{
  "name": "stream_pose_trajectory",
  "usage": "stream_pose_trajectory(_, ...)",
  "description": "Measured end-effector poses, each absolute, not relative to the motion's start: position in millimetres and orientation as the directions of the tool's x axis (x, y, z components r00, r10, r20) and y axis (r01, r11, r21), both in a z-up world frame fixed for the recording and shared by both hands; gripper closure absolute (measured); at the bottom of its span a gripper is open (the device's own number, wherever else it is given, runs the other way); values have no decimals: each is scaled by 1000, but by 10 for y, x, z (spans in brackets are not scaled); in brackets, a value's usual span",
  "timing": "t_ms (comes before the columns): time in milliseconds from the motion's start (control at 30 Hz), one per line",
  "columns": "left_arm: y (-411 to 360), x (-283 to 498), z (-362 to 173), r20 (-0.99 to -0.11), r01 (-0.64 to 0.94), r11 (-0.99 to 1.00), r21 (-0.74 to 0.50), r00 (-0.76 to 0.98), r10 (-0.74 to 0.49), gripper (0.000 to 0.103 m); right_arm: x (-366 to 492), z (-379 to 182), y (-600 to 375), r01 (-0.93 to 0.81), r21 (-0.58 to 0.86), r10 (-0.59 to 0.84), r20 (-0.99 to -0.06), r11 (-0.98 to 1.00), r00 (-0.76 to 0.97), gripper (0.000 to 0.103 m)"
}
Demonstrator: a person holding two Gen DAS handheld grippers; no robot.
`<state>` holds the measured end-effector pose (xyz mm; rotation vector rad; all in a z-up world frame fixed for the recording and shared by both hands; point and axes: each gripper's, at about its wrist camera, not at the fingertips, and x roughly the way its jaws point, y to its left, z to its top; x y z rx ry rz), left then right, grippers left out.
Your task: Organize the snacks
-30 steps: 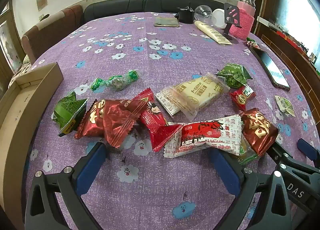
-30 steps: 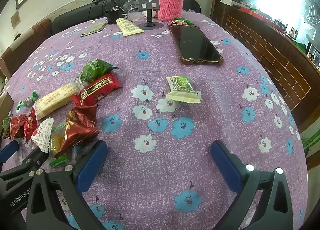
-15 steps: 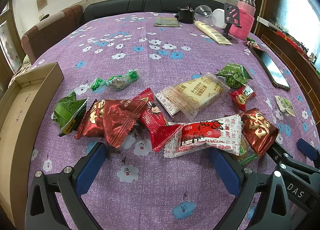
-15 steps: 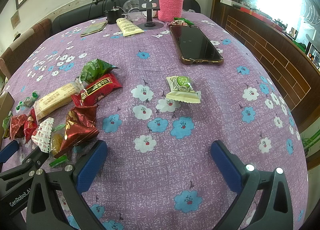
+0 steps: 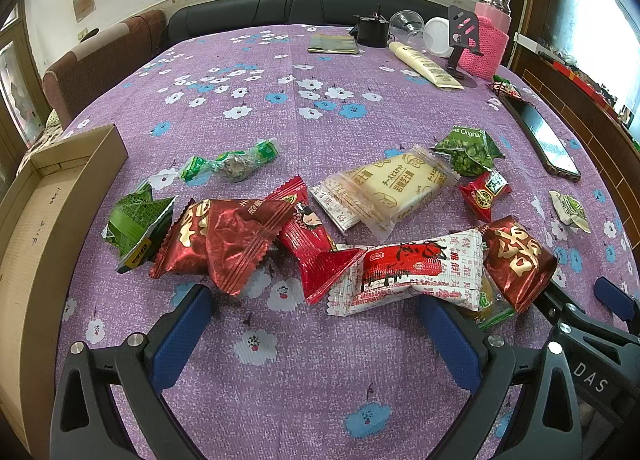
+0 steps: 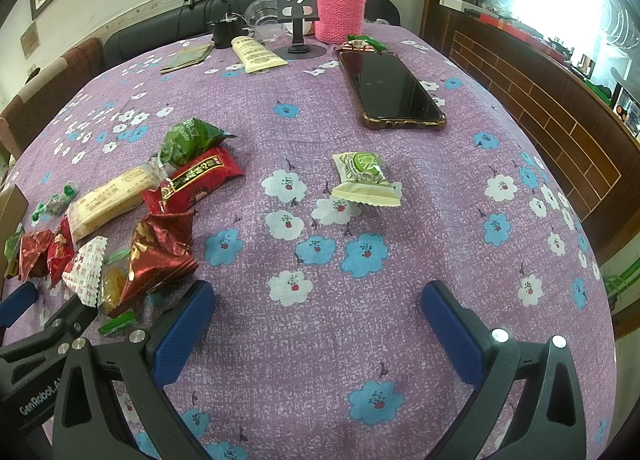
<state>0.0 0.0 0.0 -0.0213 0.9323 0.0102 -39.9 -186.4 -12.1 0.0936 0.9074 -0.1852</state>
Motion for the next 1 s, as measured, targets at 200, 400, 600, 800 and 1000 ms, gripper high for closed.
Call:
stream_pose_trajectory(200, 0, 1, 0, -803, -18, 1000, -14, 596, -1, 0, -395, -139, -1853, 200, 3, -121, -790, 980, 601, 0)
stream_pose_trajectory(400, 1, 0, 0, -803, -18, 1000, -14, 596, 0, 0, -393, -136, -1854, 199, 3, -120, -790, 980, 602, 0)
stream_pose_trajectory(600, 11, 6, 3, -809, 0, 1000, -13, 588, -11, 0, -392, -139, -1855, 199, 3, -120, -790, 980, 602, 0)
stream_pose_trajectory(800, 15, 63, -10, -823, 41, 999, -13, 567, -34, 0, -389, -134, -1855, 200, 3, -120, -790, 980, 602, 0)
stream_pose_trajectory(1000, 3, -46, 8, -826, 93, 996, -11, 560, -62, 0, -387, -137, -1854, 199, 3, -120, -790, 980, 602, 0)
